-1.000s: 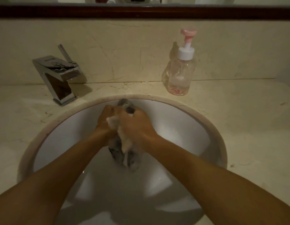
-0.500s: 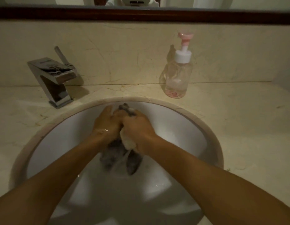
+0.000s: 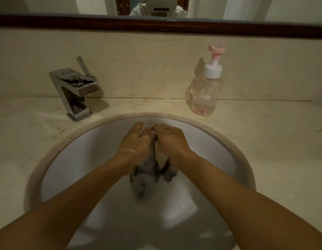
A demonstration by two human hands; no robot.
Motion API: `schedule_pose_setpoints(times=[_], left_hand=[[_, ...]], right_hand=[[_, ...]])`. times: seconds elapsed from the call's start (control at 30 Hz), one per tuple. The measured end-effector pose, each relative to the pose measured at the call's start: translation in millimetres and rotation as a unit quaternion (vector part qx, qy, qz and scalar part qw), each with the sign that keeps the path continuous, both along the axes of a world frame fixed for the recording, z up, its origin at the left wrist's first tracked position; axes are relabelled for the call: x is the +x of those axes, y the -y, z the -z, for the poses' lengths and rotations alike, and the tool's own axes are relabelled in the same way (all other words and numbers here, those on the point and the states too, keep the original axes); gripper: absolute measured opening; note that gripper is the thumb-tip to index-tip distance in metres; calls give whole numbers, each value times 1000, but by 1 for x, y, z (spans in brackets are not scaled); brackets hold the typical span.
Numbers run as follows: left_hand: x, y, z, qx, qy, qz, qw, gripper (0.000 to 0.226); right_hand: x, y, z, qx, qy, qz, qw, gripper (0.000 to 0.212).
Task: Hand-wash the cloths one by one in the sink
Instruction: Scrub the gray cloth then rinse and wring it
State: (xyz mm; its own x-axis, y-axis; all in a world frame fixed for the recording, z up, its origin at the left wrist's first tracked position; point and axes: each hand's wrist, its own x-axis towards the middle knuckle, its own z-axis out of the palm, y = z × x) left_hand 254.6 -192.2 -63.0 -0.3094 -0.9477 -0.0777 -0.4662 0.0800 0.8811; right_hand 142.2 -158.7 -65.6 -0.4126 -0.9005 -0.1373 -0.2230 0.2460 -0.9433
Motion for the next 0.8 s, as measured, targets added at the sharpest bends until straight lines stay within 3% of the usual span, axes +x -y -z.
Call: schedule_pose_setpoints(times=[0.1,0.17,0.23,0.33,0.4,0.47,0.53,0.57,0.6,0.63,0.73,0.8], left_hand=[[-7,4,3,-31,23,96,995,40],[0,15,9,-74,168,148,972,34],[16,34,19,-74,326,167,928,41],[34,49,29,-101,465,146,868,47],[31,48,30,-144,435,168,873,52],[23,39,29,-95,388,273,876,58],[16,22,35,-41,472,350,808,89],[17,17,39,-41,524,358,772,101],[20,17,43,-44,553,351,754,107],[22,20,45,-50,552,339,760,111],[27,36,52,-76,475,325,814,116],[29,43,55,-68,426,308,848,107]], right_hand=[[-31,9,5,69,-138,-28,988,34],[-44,11,13,151,-262,-107,947,32],[-50,6,19,226,-341,-171,896,36],[-49,3,20,197,-451,-208,845,46],[-45,6,22,171,-424,-286,842,51],[-42,9,32,245,-371,-383,810,59],[-43,6,45,288,-432,-410,750,88],[-43,4,52,266,-479,-389,741,89],[-40,3,56,231,-505,-358,750,80],[-37,4,61,196,-509,-331,770,67],[-27,7,65,139,-394,-304,856,45],[-23,8,58,82,-323,-285,899,35]])
